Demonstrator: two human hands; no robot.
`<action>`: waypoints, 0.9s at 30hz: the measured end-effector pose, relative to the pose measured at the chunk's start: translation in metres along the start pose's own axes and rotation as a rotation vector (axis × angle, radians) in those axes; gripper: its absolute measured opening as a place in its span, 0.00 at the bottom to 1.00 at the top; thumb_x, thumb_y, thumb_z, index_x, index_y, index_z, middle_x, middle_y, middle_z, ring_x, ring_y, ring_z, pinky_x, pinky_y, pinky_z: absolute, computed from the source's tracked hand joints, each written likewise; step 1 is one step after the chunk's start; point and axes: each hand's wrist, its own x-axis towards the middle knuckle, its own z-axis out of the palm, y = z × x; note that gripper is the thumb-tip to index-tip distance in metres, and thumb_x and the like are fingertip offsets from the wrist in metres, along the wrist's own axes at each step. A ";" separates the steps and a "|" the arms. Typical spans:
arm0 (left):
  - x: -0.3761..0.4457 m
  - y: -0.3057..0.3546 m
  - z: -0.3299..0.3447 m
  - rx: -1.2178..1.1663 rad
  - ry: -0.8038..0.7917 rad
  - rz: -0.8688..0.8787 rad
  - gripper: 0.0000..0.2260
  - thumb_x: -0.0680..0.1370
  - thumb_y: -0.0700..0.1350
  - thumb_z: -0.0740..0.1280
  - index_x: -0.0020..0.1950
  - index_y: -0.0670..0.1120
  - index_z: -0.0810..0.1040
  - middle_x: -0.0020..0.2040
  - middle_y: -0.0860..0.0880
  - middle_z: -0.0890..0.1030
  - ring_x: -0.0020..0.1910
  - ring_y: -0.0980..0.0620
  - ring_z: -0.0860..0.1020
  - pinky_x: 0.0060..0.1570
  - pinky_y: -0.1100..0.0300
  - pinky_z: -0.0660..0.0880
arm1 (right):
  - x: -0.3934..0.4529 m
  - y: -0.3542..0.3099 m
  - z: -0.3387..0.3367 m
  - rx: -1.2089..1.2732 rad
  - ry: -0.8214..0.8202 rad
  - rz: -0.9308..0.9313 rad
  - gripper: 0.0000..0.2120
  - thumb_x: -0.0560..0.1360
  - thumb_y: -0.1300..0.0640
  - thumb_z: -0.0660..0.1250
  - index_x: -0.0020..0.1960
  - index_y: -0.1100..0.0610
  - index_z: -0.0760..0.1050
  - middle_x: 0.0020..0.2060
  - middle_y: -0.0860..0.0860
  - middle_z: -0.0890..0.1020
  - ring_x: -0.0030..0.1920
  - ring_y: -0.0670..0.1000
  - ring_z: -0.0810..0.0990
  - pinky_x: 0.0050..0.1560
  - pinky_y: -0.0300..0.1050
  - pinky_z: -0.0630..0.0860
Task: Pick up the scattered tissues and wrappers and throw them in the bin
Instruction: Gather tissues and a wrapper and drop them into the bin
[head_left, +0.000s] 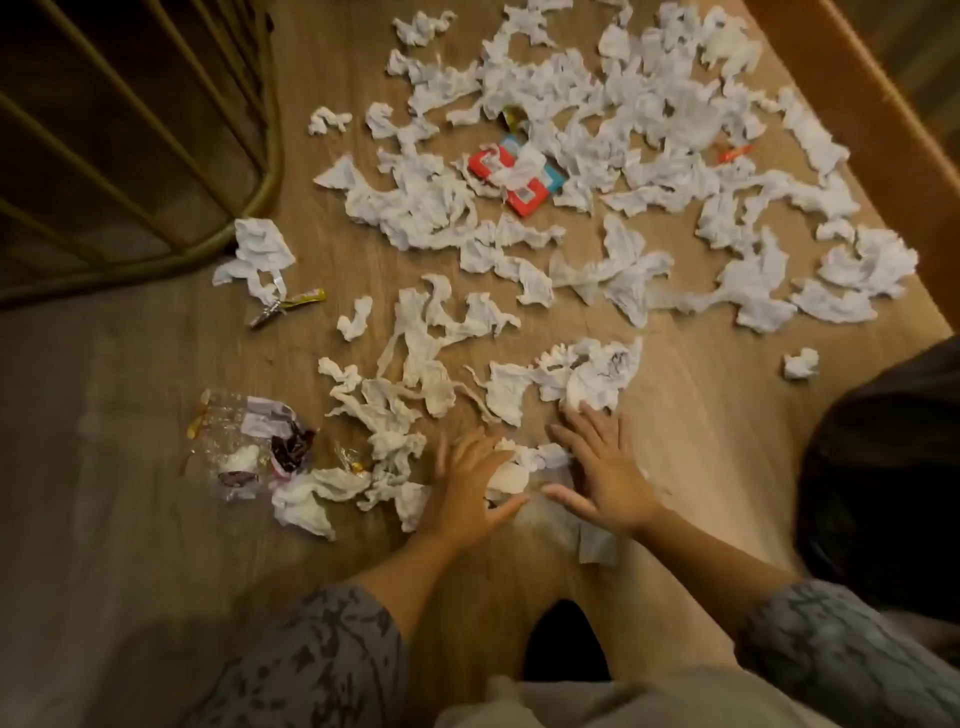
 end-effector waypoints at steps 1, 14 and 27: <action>-0.007 0.001 0.005 0.061 -0.005 -0.023 0.24 0.72 0.66 0.66 0.63 0.56 0.77 0.71 0.53 0.71 0.74 0.48 0.62 0.75 0.46 0.39 | -0.012 -0.001 0.004 -0.003 -0.007 0.016 0.40 0.73 0.30 0.60 0.77 0.51 0.59 0.79 0.52 0.51 0.79 0.54 0.44 0.73 0.69 0.38; -0.058 0.019 0.036 -0.347 0.422 -0.438 0.13 0.76 0.35 0.65 0.60 0.43 0.77 0.57 0.44 0.77 0.56 0.48 0.76 0.54 0.52 0.77 | -0.062 -0.009 0.045 0.200 0.192 0.064 0.11 0.78 0.58 0.60 0.57 0.60 0.77 0.66 0.57 0.70 0.64 0.56 0.69 0.62 0.49 0.68; -0.072 -0.010 0.004 -0.163 0.590 -0.692 0.08 0.67 0.52 0.77 0.41 0.55 0.80 0.67 0.50 0.70 0.69 0.49 0.64 0.65 0.51 0.67 | 0.013 -0.058 0.047 0.197 0.194 0.083 0.12 0.80 0.48 0.58 0.60 0.51 0.73 0.65 0.52 0.70 0.66 0.53 0.67 0.66 0.56 0.66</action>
